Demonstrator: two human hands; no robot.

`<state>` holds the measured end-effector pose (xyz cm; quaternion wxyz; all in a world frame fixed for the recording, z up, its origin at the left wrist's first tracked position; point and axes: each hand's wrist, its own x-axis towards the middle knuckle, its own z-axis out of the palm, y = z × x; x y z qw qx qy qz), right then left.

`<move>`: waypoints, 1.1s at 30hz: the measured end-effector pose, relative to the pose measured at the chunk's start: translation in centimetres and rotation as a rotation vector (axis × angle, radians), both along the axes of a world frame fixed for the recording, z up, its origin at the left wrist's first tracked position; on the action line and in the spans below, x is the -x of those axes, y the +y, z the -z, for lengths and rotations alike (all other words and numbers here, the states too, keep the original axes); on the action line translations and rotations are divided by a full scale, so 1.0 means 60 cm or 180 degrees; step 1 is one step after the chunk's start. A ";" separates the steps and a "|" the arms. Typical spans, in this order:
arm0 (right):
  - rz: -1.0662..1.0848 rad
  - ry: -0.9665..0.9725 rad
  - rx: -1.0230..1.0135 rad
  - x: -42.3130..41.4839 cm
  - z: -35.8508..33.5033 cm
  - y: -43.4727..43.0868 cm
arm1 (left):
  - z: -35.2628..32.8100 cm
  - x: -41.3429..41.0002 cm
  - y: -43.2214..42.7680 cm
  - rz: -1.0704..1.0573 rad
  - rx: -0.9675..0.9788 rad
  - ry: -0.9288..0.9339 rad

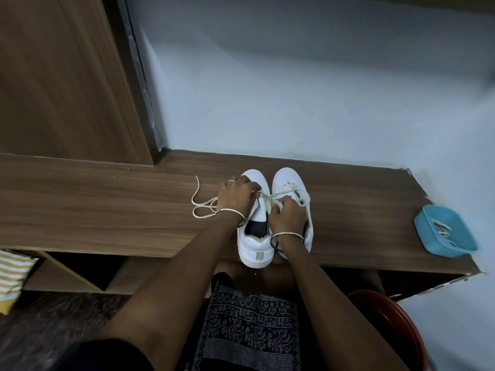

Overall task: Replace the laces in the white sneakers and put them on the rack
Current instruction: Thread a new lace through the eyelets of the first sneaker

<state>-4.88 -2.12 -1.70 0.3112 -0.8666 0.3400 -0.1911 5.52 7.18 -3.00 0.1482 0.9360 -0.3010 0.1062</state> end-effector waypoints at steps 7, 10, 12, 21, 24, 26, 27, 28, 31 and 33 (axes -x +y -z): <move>-0.0010 -0.0016 -0.0007 0.000 0.003 -0.001 | 0.009 0.000 0.000 -0.0090 -0.0265 -0.0177; -0.0011 0.0014 -0.0002 -0.001 0.003 -0.002 | 0.026 -0.001 0.010 -0.0237 -0.0341 -0.0244; -0.0011 0.0002 0.0000 -0.002 0.004 -0.002 | 0.035 -0.005 0.031 -0.0419 -0.0269 -0.0024; 0.0006 0.0022 0.0001 -0.002 0.005 -0.002 | 0.065 -0.030 0.137 -0.2547 0.0857 0.0816; 0.0007 0.0027 0.0011 -0.002 0.005 -0.001 | 0.061 -0.023 0.125 -0.2448 0.0798 0.0555; 0.0013 0.0022 0.0007 -0.002 0.004 -0.001 | 0.048 -0.014 0.105 -0.1994 0.0756 0.0230; 0.0013 0.0017 0.0000 -0.002 0.005 -0.001 | 0.040 -0.010 0.093 -0.1670 0.0739 0.0114; 0.0014 0.0011 -0.0006 -0.002 0.005 -0.001 | 0.030 -0.007 0.080 -0.1325 0.0685 0.0033; 0.0013 0.0007 -0.0011 -0.002 0.005 0.000 | 0.011 -0.005 0.039 -0.0440 0.0400 0.0001; 0.0008 0.0008 -0.0005 -0.002 0.005 -0.001 | 0.008 -0.003 0.018 -0.0184 0.0186 -0.0013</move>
